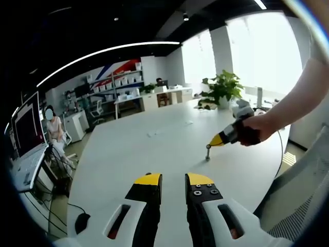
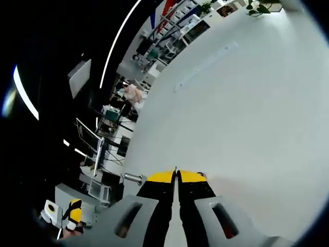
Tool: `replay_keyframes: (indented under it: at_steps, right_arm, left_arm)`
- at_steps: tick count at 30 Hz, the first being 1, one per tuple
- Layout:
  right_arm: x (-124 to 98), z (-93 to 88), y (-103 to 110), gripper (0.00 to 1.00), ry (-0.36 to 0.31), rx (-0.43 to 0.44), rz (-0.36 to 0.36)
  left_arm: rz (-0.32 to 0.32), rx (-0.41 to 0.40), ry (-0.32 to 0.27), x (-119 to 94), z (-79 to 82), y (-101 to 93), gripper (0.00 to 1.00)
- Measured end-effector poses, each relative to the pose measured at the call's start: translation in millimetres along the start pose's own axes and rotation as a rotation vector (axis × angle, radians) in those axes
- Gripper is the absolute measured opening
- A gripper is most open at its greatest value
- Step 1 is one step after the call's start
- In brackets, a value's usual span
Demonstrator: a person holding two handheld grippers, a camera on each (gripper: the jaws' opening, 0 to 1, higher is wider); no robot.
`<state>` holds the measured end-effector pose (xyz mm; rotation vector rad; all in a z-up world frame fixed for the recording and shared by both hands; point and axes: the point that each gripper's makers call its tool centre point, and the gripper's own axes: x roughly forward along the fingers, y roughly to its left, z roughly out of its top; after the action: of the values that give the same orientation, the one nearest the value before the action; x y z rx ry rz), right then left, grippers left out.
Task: Place the washer onto the threaded stud by aligning its center hole with the stud, sliding it down to the base, and recovering from edge contact or off-axis alignment until the washer reaches the visible bottom stop.
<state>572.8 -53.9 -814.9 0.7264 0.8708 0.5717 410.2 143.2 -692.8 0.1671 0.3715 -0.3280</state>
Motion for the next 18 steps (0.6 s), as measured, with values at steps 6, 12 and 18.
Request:
replay_keyframes:
  at_steps: [6, 12, 18]
  right_arm:
    - [-1.7, 1.1, -2.0, 0.06, -0.006, 0.007, -0.006]
    - [-0.9, 2.3, 2.4, 0.08, -0.006, -0.012, 0.001]
    - [0.5, 2.2, 10.9, 0.09, 0.001, -0.202, -0.027]
  left_arm:
    - [-0.001, 0.0, 0.0, 0.4, 0.0, -0.1, 0.16]
    - [-0.002, 0.003, 0.002, 0.2, -0.1, -0.6, 0.16]
    - [-0.001, 0.0, 0.002, 0.4, -0.4, 0.0, 0.16]
